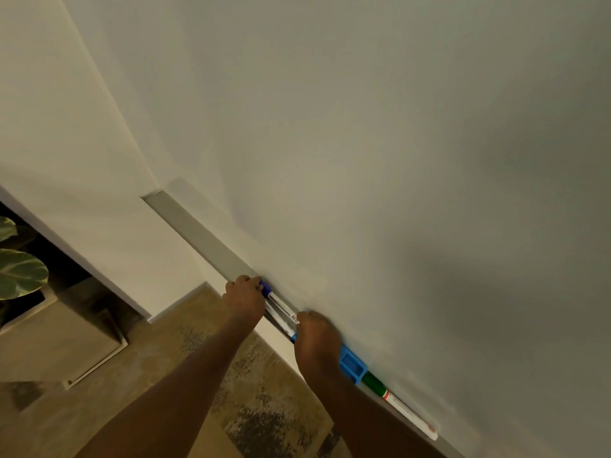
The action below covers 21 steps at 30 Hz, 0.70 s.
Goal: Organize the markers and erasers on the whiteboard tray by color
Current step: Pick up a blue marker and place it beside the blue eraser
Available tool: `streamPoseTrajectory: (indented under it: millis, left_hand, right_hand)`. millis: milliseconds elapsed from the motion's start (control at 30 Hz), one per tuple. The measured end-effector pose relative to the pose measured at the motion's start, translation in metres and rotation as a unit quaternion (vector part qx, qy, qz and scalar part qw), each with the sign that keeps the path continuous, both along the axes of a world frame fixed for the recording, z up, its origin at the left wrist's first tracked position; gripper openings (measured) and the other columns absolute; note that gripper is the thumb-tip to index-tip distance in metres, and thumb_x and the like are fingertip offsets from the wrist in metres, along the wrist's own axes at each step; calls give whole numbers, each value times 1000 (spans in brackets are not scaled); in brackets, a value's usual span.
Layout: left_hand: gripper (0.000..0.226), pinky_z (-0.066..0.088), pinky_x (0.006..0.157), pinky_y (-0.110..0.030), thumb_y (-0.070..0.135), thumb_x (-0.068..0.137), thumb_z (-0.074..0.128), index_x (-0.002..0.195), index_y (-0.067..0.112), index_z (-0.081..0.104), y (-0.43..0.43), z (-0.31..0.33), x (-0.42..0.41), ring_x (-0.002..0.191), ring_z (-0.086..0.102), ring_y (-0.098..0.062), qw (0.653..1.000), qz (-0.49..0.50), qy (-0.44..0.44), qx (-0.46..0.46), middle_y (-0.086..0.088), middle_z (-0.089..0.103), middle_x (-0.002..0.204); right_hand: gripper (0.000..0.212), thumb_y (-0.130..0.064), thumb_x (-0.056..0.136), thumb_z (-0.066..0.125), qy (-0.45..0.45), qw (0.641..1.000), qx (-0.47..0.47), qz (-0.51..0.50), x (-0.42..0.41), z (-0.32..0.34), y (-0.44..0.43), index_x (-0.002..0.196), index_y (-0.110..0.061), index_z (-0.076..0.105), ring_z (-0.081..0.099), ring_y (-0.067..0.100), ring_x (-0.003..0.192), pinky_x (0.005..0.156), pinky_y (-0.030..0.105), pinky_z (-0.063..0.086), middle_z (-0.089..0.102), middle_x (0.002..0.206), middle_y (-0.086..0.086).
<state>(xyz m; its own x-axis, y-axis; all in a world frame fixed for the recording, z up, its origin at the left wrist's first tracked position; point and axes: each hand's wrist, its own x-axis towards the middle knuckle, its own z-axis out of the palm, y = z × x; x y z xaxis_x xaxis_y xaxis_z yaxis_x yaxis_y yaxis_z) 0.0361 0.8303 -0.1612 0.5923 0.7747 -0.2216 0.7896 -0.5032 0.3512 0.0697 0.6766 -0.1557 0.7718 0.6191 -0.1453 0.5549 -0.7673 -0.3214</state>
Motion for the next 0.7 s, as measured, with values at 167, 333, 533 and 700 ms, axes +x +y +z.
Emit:
streamPoseTrajectory:
  millis: [167, 333, 533, 700]
  left_hand:
    - [31, 45, 95, -41, 19, 96, 38, 116, 11, 60, -3, 2, 2, 107, 53, -32, 1000, 9, 6, 16, -12, 57, 118]
    - [30, 44, 95, -43, 19, 95, 40, 108, 6, 62, -8, 3, 2, 106, 53, -34, 1000, 18, 4, 16, -15, 58, 114]
    - [32, 44, 94, -44, 28, 94, 48, 110, 2, 57, -16, 4, -1, 108, 51, -34, 998, 41, -35, 13, -17, 57, 116]
    - [35, 39, 97, -39, 26, 95, 47, 120, 2, 51, -28, 9, -5, 112, 45, -30, 994, 73, -66, 51, -16, 52, 123]
  right_hand:
    - [22, -7, 79, 70, -21, 998, -28, 55, 4, 1, 1, 97, -17, 61, 64, 18, 81, 59, 25, 41, 66, 95, 3]
    - [18, -5, 83, 62, -23, 994, -41, 103, 3, -3, -2, 98, -13, 60, 61, 23, 87, 71, 33, 51, 64, 99, 8]
    - [19, -2, 81, 64, -20, 994, -13, 108, 2, 0, -4, 98, -9, 59, 60, 23, 85, 72, 33, 51, 64, 97, 10]
    - [19, 1, 73, 70, -27, 993, 51, 101, -5, 4, -13, 88, -8, 63, 59, 24, 79, 70, 35, 50, 68, 86, 11]
